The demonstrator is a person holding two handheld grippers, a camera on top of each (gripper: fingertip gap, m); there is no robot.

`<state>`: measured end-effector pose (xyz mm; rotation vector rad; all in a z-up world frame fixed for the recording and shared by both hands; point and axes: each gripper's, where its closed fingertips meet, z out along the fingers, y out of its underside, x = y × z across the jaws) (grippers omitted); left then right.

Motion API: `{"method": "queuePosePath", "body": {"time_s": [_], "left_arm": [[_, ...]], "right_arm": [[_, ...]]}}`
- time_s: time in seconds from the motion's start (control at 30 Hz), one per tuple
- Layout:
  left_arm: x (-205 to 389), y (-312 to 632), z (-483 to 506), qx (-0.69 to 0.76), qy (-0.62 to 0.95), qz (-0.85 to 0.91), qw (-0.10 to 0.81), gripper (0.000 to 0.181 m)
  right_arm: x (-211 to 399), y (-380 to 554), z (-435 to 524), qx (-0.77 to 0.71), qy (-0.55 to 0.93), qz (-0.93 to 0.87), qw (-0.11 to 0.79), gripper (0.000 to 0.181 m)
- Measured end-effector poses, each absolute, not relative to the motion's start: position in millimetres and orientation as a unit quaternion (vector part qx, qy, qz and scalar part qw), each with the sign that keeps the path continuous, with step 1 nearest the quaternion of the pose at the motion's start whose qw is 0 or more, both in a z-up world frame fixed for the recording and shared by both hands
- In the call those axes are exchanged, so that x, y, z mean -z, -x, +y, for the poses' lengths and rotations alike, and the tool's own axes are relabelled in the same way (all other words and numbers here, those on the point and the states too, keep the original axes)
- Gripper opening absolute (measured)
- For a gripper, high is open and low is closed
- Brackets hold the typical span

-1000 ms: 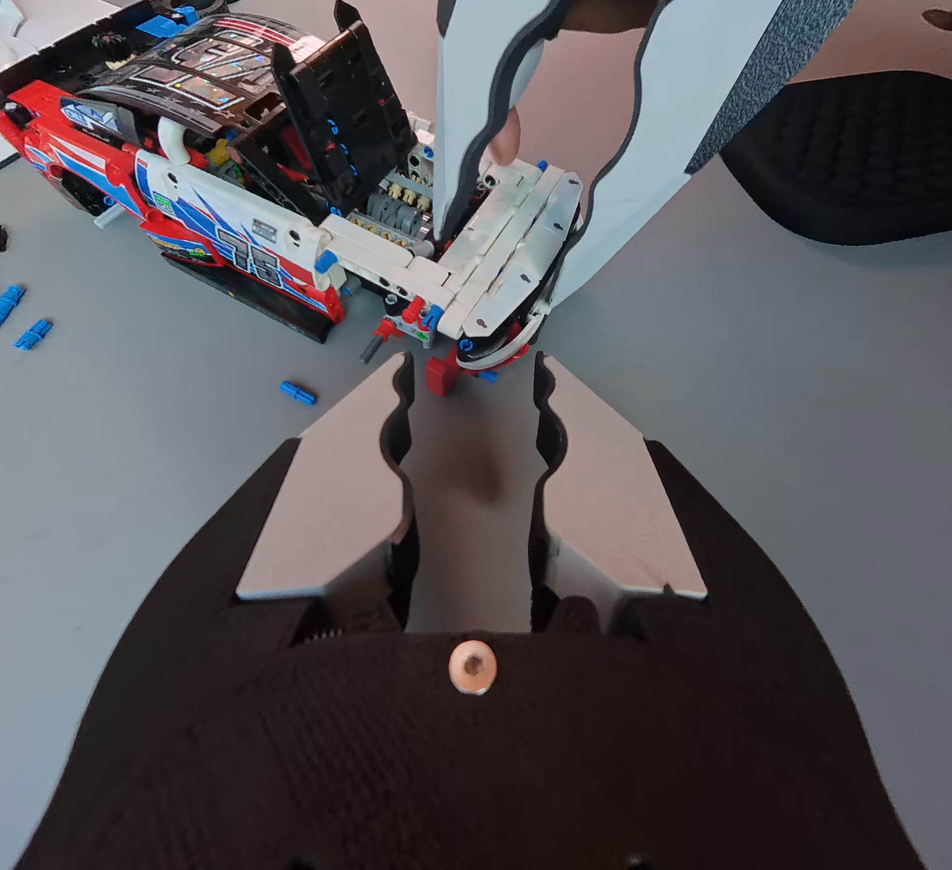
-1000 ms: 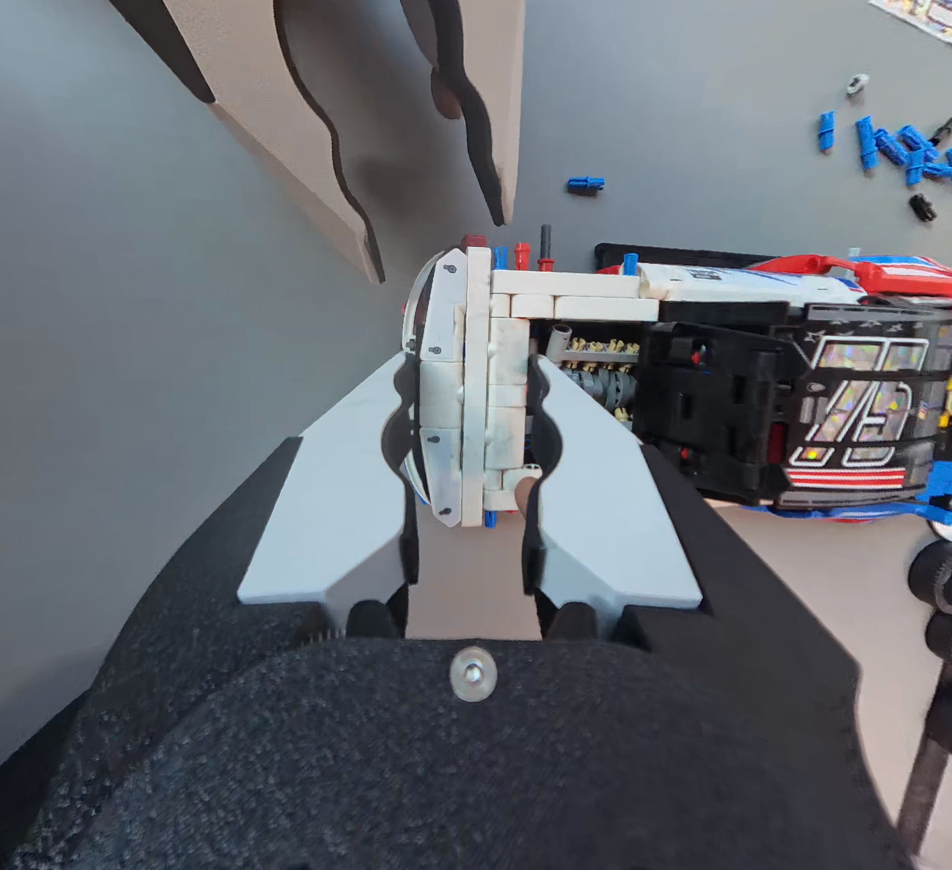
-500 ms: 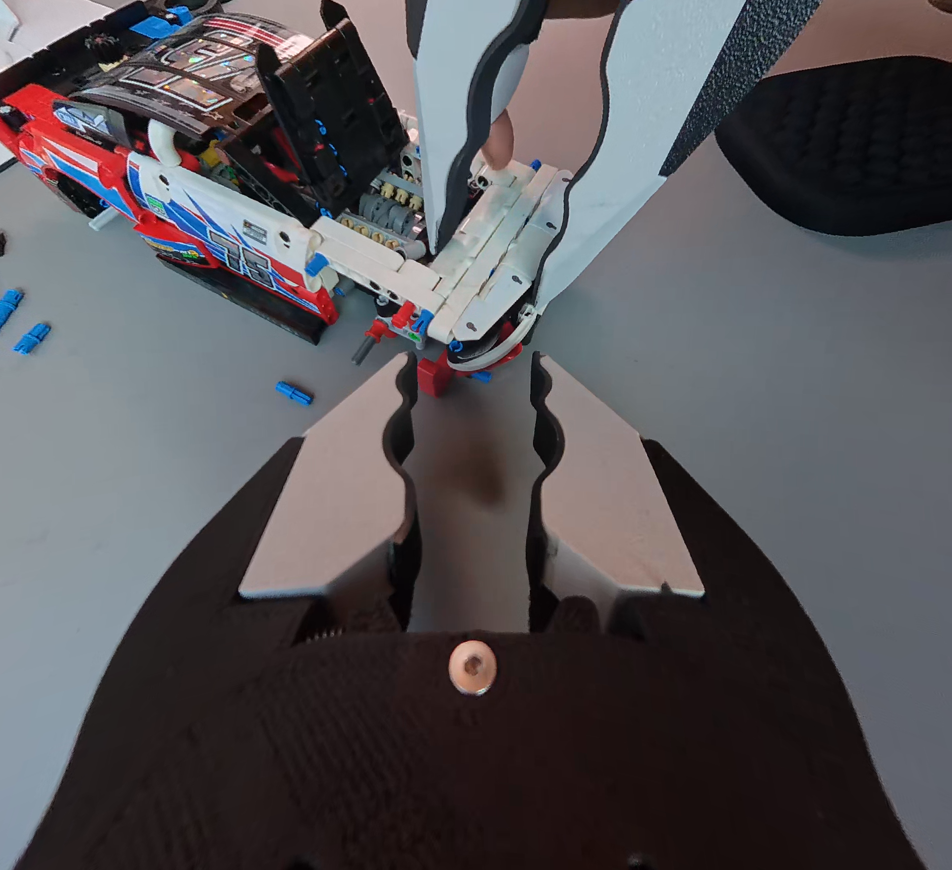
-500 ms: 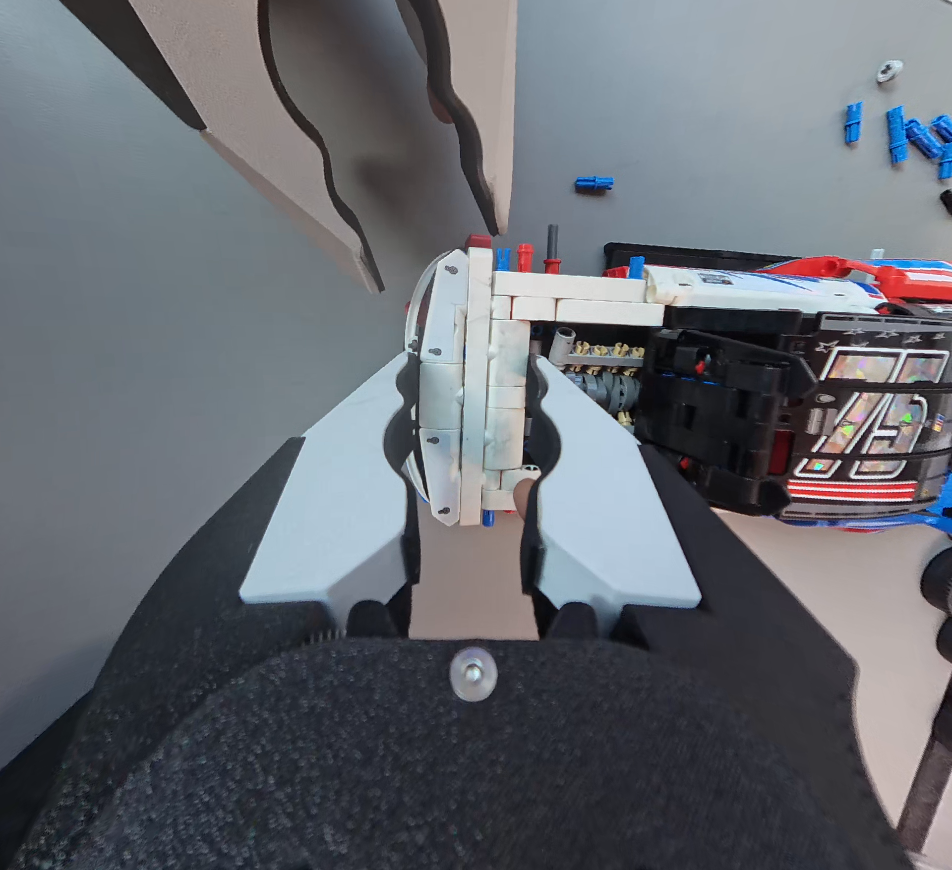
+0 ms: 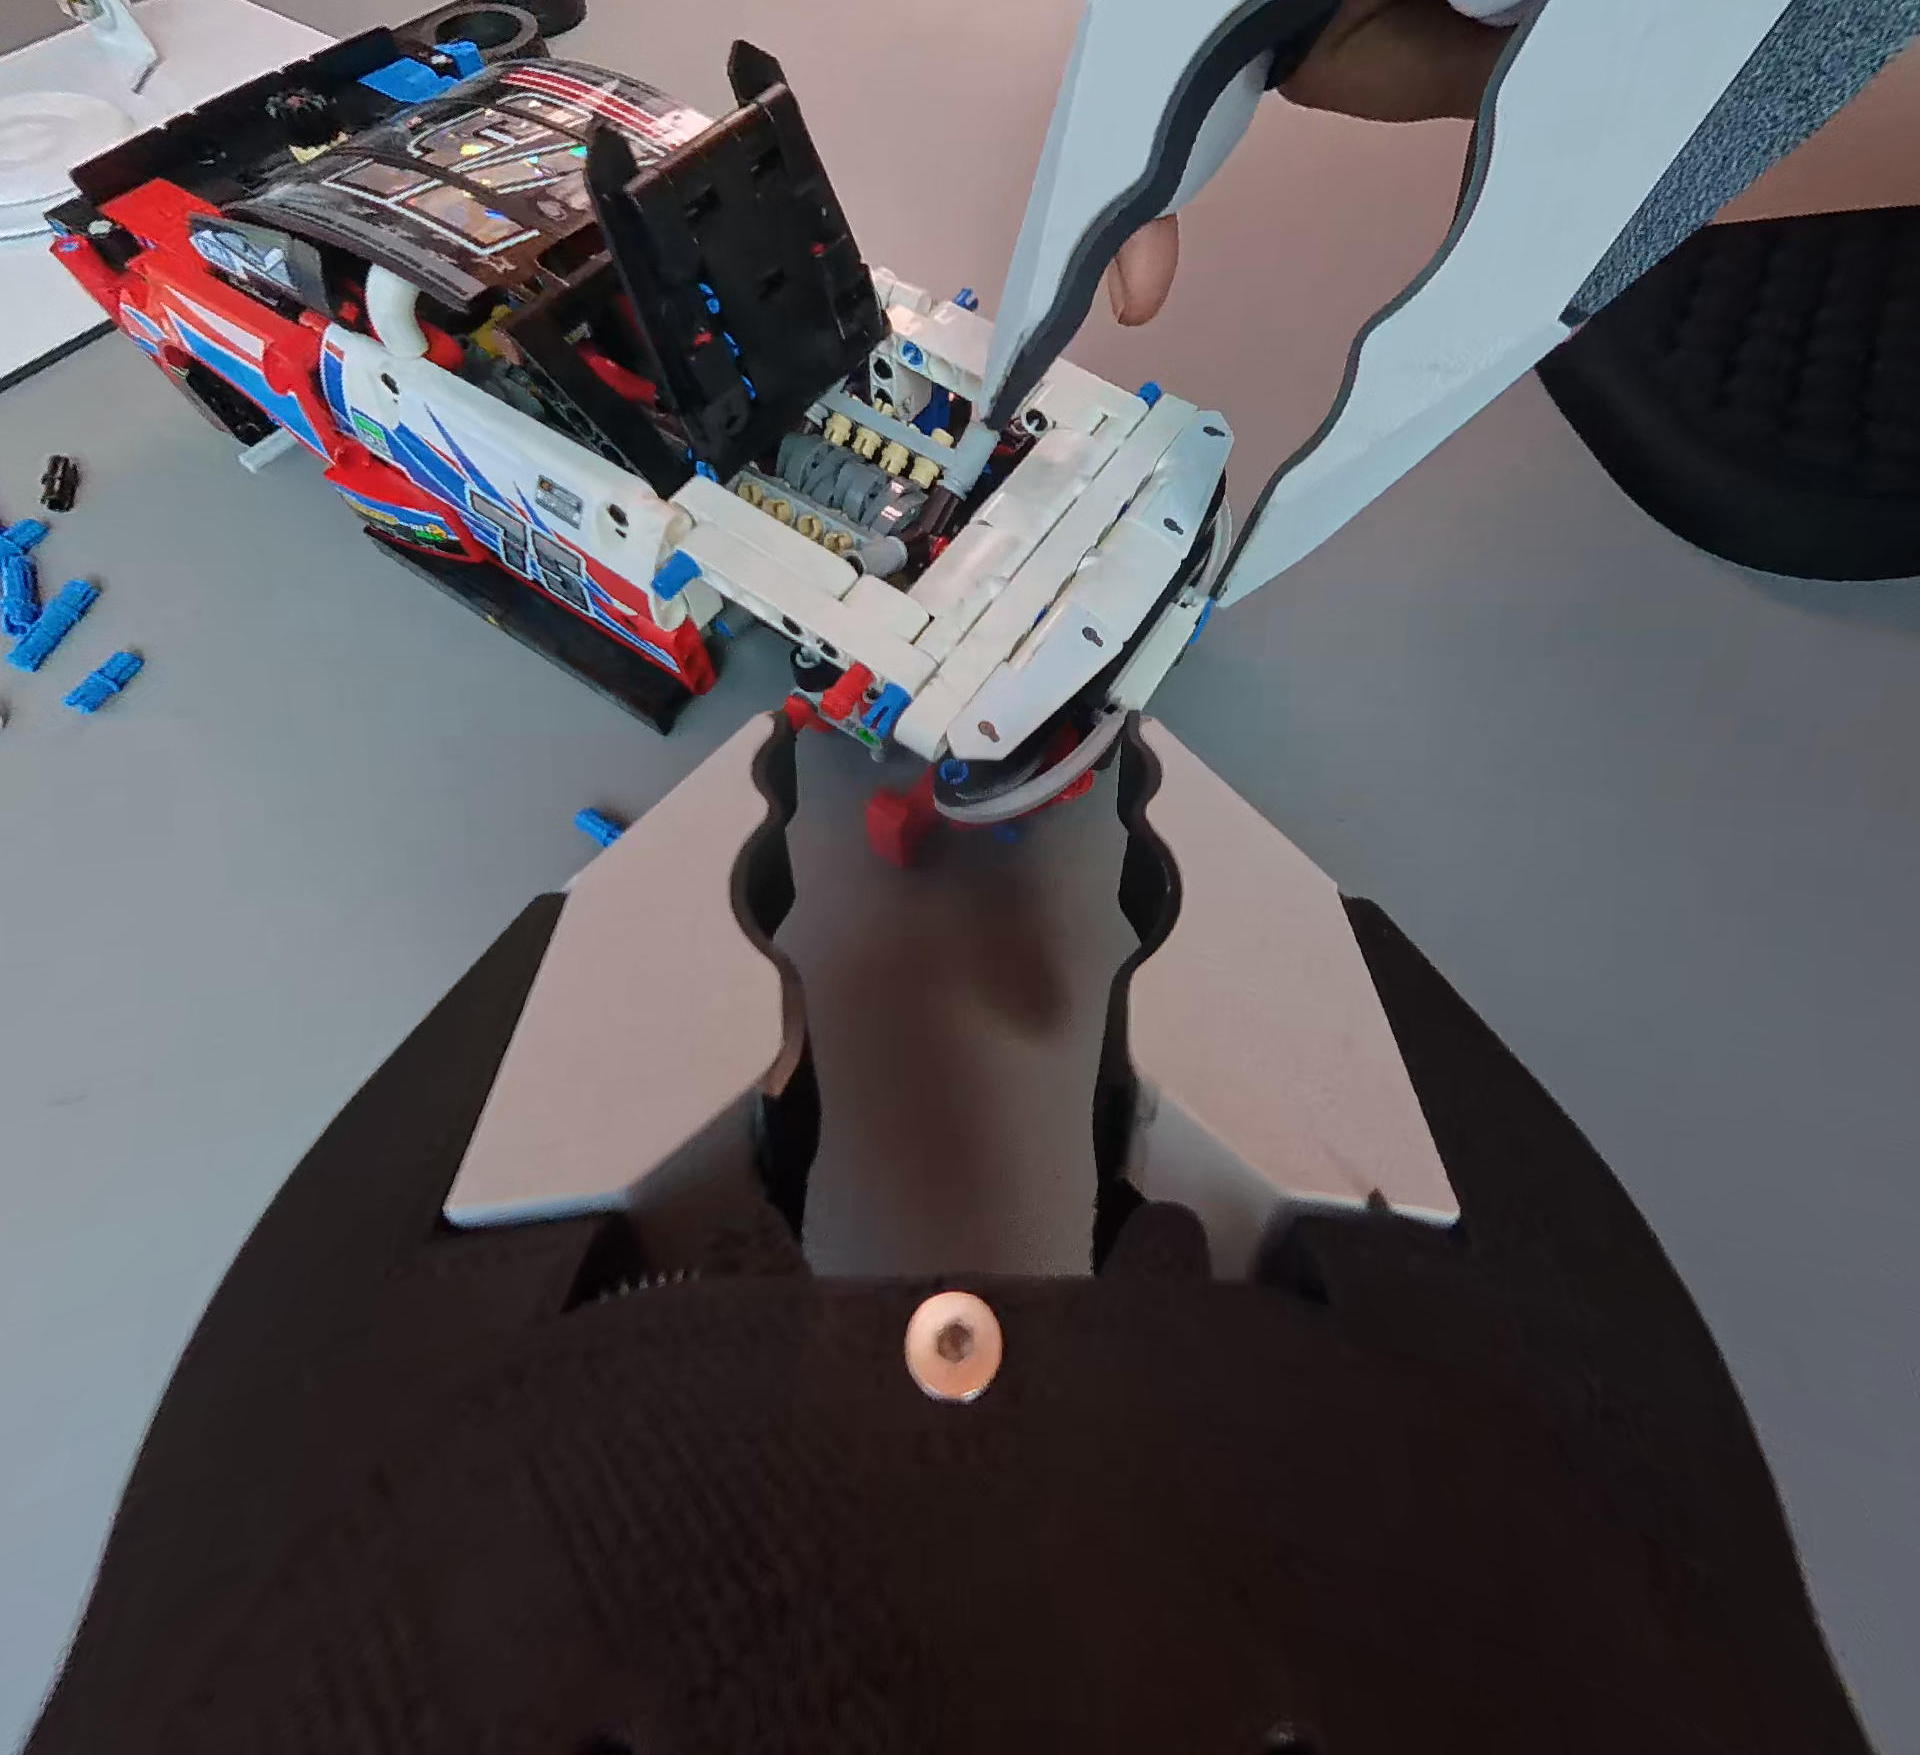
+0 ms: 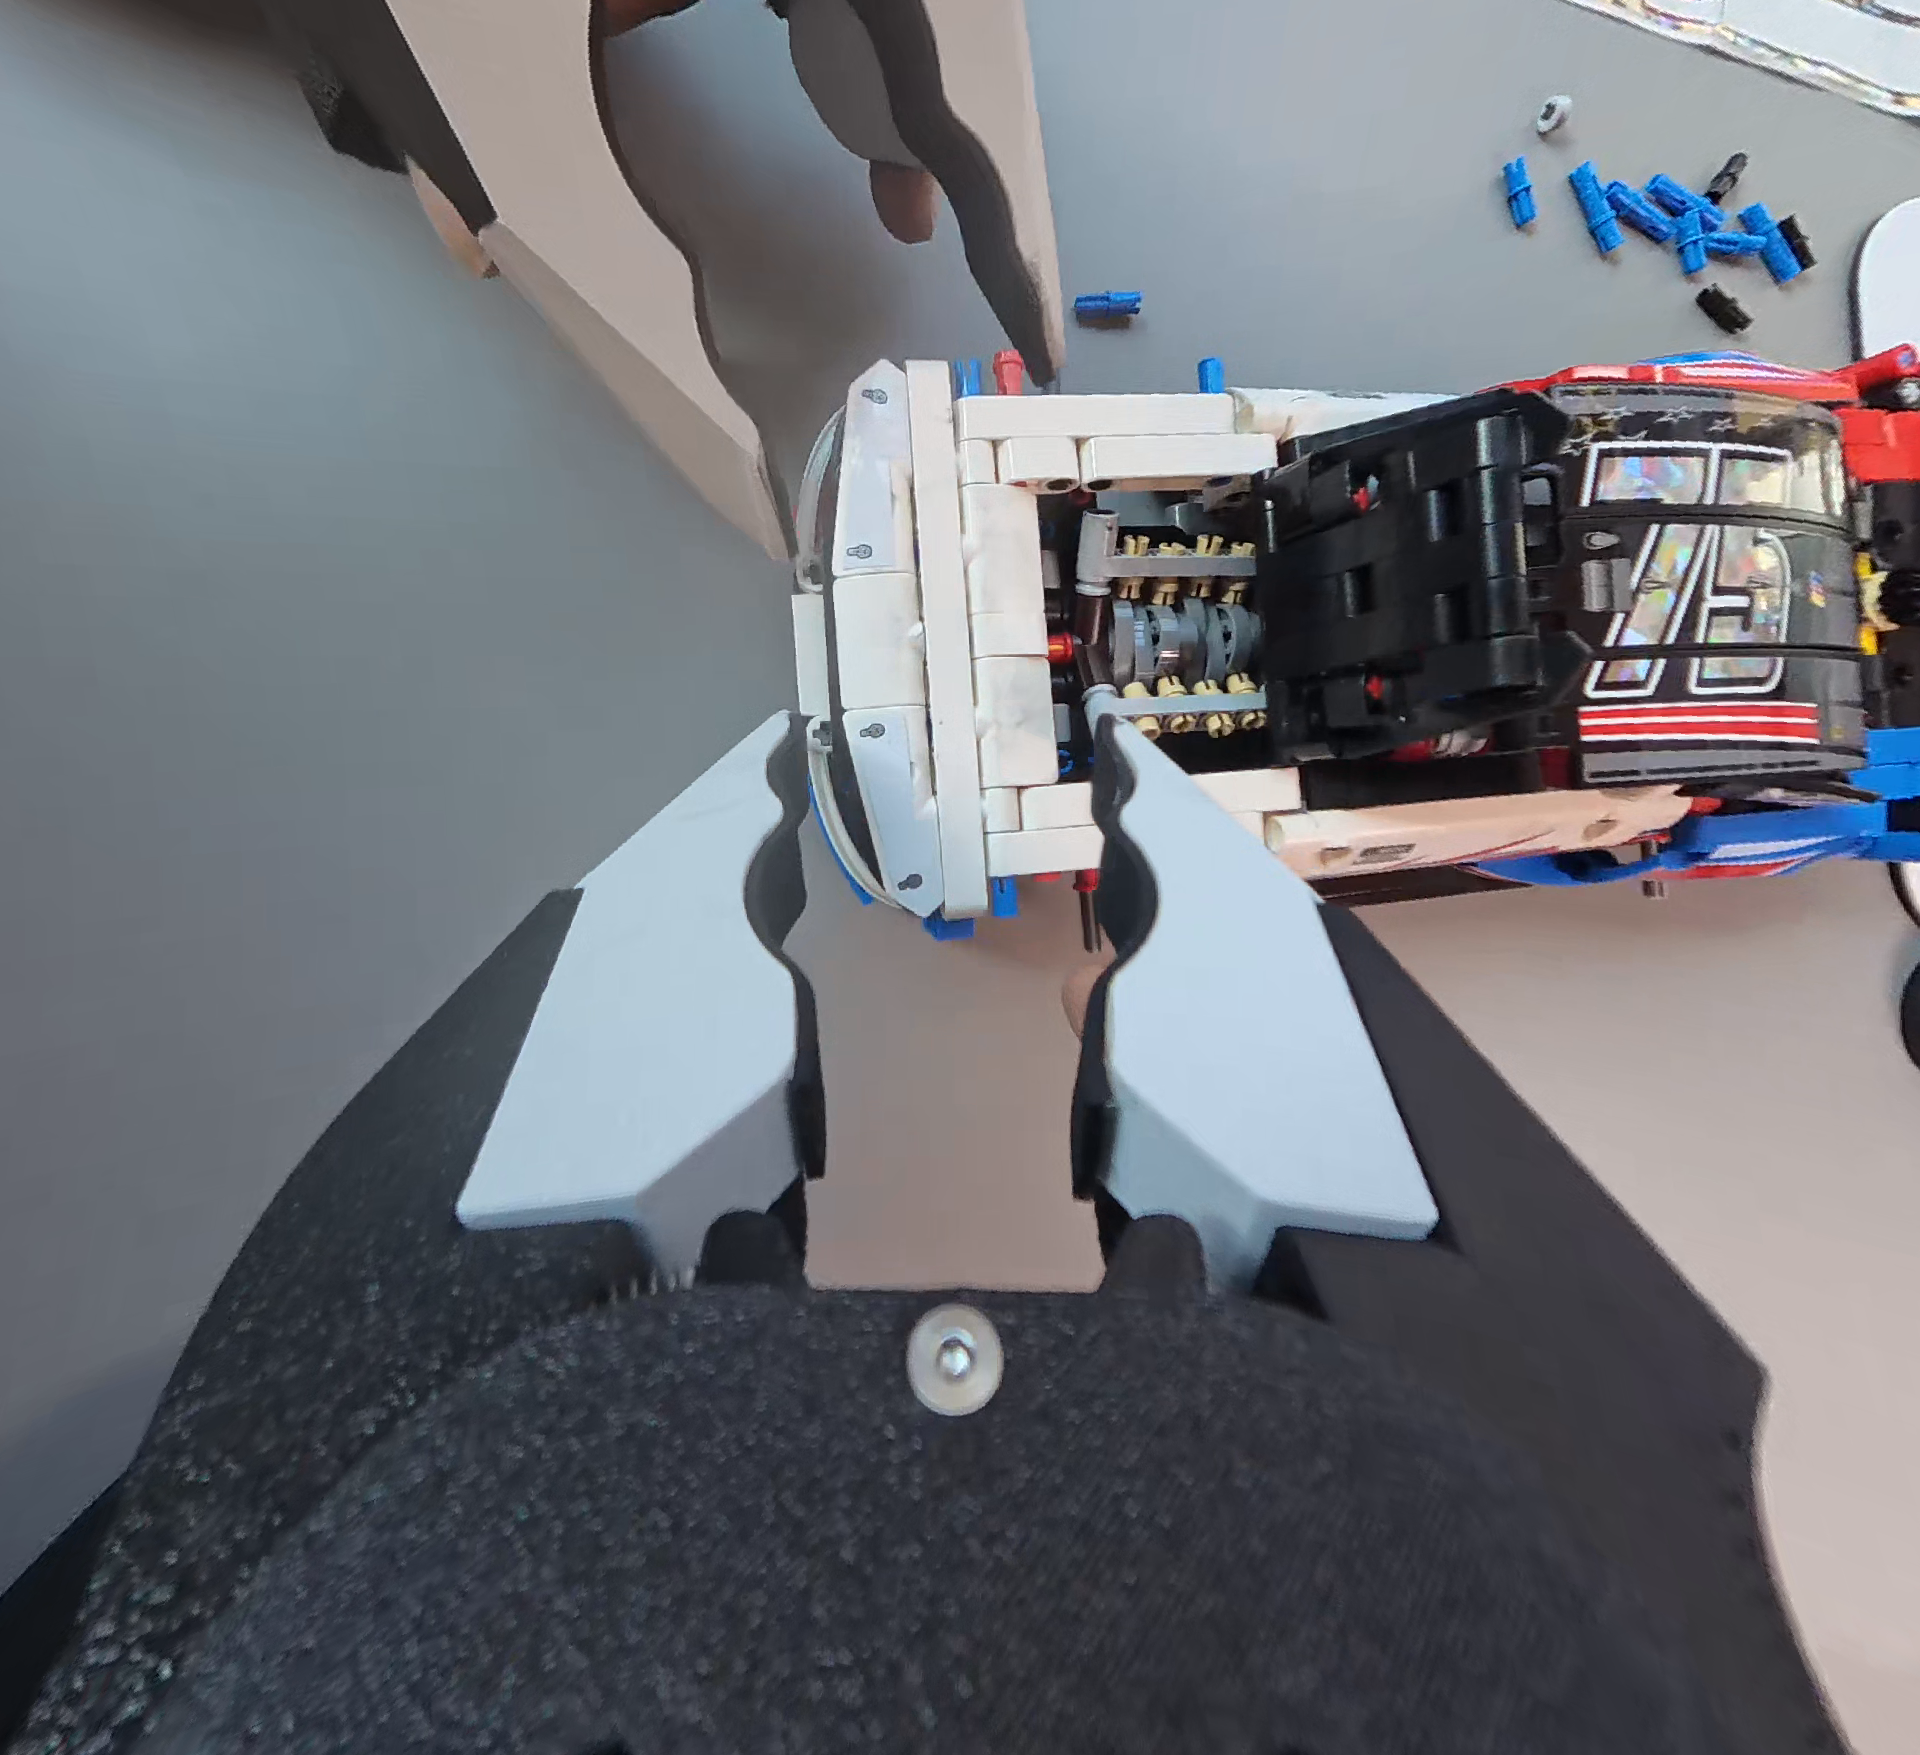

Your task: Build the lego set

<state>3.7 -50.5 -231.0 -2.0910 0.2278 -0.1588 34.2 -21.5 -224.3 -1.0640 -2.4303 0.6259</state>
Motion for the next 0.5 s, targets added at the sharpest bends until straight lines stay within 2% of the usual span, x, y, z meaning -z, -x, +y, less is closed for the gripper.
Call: {"method": "queuePosePath", "body": {"time_s": [0.03,0.13,0.27,0.5], "left_arm": [[231.3,-4.1,-48.1,0.063,0.862,0.092,0.495,0.061],[232.5,-4.9,-44.6,0.073,0.864,0.083,0.49,0.062],[233.7,-6.7,-44.8,0.108,0.866,0.063,0.484,0.054],[235.0,-7.5,-44.7,0.158,0.866,0.033,0.474,0.048]], "right_arm": [[224.9,-33.2,-22.2,-0.224,0.379,-0.874,0.204,0.051],[228.1,-33.6,-24.7,-0.219,0.367,-0.886,0.182,0.046],[228.2,-31.1,-22.7,-0.22,0.355,-0.892,0.176,0.041],[228.5,-31.2,-23.1,-0.232,0.347,-0.894,0.16,0.04]]}}
